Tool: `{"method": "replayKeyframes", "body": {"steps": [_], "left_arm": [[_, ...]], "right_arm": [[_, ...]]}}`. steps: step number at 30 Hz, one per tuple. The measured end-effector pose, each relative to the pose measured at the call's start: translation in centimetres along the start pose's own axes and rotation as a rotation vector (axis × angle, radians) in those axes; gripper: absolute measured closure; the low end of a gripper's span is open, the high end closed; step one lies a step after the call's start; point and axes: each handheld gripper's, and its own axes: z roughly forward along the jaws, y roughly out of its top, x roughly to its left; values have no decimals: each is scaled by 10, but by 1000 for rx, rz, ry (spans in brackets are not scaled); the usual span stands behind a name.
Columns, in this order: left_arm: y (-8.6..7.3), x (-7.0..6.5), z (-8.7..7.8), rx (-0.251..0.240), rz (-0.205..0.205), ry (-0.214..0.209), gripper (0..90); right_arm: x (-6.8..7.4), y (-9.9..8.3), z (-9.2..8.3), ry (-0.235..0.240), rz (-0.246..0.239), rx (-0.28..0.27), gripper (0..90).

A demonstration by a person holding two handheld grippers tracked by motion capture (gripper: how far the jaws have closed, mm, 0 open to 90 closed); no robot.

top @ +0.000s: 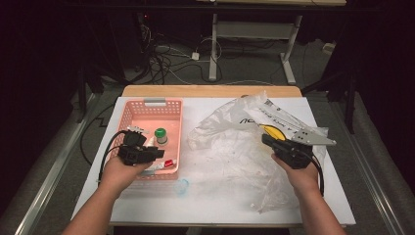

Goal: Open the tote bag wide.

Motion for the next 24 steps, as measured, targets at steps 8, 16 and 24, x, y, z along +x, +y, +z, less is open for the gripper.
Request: {"method": "replayKeyframes", "body": {"steps": [8,16,24], "left_arm": [[9,0,11,120,23,-24,879],[18,-8,30,282,57,-51,879],[24,-19,39,344,90,-82,880]], "right_arm": [[-2,0,-2,4,9,-3,900],[-1,0,-1,8,8,0,900],[-2,1,-4,11,9,-6,900]]}}
